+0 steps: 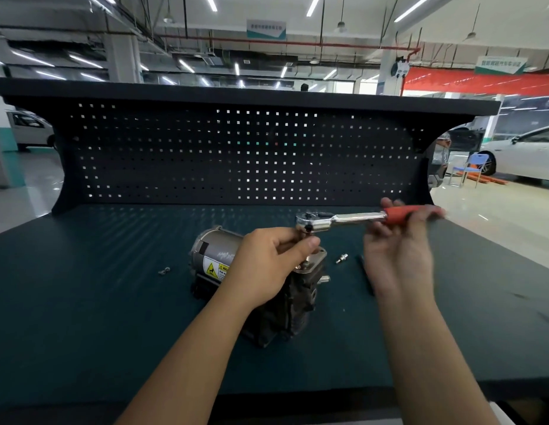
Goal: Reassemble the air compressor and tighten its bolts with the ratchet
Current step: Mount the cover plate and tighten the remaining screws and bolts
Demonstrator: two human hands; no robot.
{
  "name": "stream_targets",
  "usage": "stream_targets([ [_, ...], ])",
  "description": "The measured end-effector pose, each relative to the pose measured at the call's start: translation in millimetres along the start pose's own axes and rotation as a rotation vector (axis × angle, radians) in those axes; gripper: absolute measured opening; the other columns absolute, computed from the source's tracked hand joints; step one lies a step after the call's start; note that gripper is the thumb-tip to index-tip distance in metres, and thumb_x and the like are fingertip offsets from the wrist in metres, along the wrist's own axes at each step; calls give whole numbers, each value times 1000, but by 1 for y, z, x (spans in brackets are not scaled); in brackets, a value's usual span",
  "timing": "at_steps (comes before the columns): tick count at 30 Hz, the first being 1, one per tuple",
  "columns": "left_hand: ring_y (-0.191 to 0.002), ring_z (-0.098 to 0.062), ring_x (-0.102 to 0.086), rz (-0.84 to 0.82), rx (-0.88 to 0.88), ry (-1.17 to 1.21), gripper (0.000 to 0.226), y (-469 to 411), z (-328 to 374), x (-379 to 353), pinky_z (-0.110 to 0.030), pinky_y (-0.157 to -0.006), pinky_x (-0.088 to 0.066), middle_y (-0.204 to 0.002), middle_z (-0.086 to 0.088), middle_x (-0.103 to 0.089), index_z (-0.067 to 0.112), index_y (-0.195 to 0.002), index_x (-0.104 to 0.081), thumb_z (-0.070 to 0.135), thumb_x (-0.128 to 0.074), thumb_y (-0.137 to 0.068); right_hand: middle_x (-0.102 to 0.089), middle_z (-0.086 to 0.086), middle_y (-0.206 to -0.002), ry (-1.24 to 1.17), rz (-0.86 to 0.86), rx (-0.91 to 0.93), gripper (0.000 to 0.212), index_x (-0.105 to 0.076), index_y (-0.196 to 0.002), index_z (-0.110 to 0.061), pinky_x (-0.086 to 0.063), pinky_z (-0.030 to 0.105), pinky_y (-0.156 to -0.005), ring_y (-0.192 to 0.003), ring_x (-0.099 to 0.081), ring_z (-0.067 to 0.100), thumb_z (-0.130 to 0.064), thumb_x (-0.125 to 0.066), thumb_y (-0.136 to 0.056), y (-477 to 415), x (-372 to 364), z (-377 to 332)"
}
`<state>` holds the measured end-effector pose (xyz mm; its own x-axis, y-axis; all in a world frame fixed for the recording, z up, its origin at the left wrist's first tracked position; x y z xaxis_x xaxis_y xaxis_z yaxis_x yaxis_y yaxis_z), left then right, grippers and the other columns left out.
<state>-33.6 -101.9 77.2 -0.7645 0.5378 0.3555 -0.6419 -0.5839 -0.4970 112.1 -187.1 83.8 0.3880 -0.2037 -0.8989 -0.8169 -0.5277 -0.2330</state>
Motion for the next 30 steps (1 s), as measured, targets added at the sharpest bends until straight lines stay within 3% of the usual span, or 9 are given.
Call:
stream_targets([
  [3,-86,-2,-68,-11,-7,-34,19,-1,-1,-1,-26,-83,-54,-88,9,-74,26,-90,-72,40,-60,-86,-64,9,-90,-4,105,-175,27,-49,-93,-9,-44,15,-45,-43,-40,6,-33,-41,-101,-16,-2,16],
  [6,-77,8,-65,12,-3,-70,21,-1,-1,0,-9,-70,-48,-81,21,-72,28,-85,-71,42,-56,-89,-66,9,-94,37,33,-86,22,-50,-94,-8,-45,17,-50,-49,-45,7,-24,-39,-103,-8,-2,13],
  [8,-73,11,-63,30,2,-91,26,-2,-1,-1,-4,-64,-45,-77,24,-70,29,-83,-71,50,-56,-85,-70,6,-94,84,-57,182,8,-47,-102,-13,-46,20,-55,-53,-49,8,-21,-44,-101,12,-1,4],
  [11,-74,6,-66,52,15,-24,43,-3,-2,-4,-9,-66,-49,-78,18,-72,29,-85,-71,65,-57,-68,-70,6,-94,293,-242,709,33,-39,-110,-18,-50,30,-61,-58,-56,19,-29,-64,-90,58,1,4],
  [14,-71,2,-67,102,1,36,5,-4,-2,-7,-12,-64,-51,-74,15,-72,35,-77,-70,39,-72,-77,-66,11,-97,503,-517,935,33,-51,-109,-25,-51,41,-70,-76,-61,33,-28,-73,-84,91,-2,14],
  [15,-69,2,-67,118,-18,39,11,-4,-3,-8,-12,-63,-51,-72,17,-71,40,-71,-69,31,-74,-77,-66,13,-97,565,-604,949,31,-55,-110,-25,-51,36,-74,-81,-63,32,-24,-72,-84,96,-2,16],
  [20,-73,4,-67,108,-50,75,14,-1,3,-8,-8,-62,-48,-74,20,-71,46,-68,-69,33,-70,-75,-69,11,-107,590,-714,850,29,-60,-107,-14,-53,26,-75,-82,-66,32,-16,-73,-81,97,-3,10],
  [23,-78,-2,-68,121,-46,120,14,-1,-2,-7,-14,-71,-52,-82,12,-74,36,-81,-69,23,-67,-85,-69,13,-103,533,-516,720,28,-66,-102,-19,-53,40,-75,-77,-64,34,-29,-77,-77,81,-5,2],
  [30,-84,2,-68,99,-49,125,15,2,-3,-3,-12,-75,-52,-87,11,-74,18,-95,-73,25,-62,-88,-70,7,-93,45,-103,94,17,-53,-105,-13,-52,20,-63,-53,-53,7,-27,-46,-97,6,6,3],
])
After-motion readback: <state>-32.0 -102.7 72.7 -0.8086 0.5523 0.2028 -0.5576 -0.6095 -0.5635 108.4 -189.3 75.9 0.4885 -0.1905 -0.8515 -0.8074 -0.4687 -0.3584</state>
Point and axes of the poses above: each hand's wrist, its own y-axis away from the middle knuckle, its own x-axis out of the back of the hand, z = x × y, the point moved 1 cm from there along -y, towards the middle knuckle
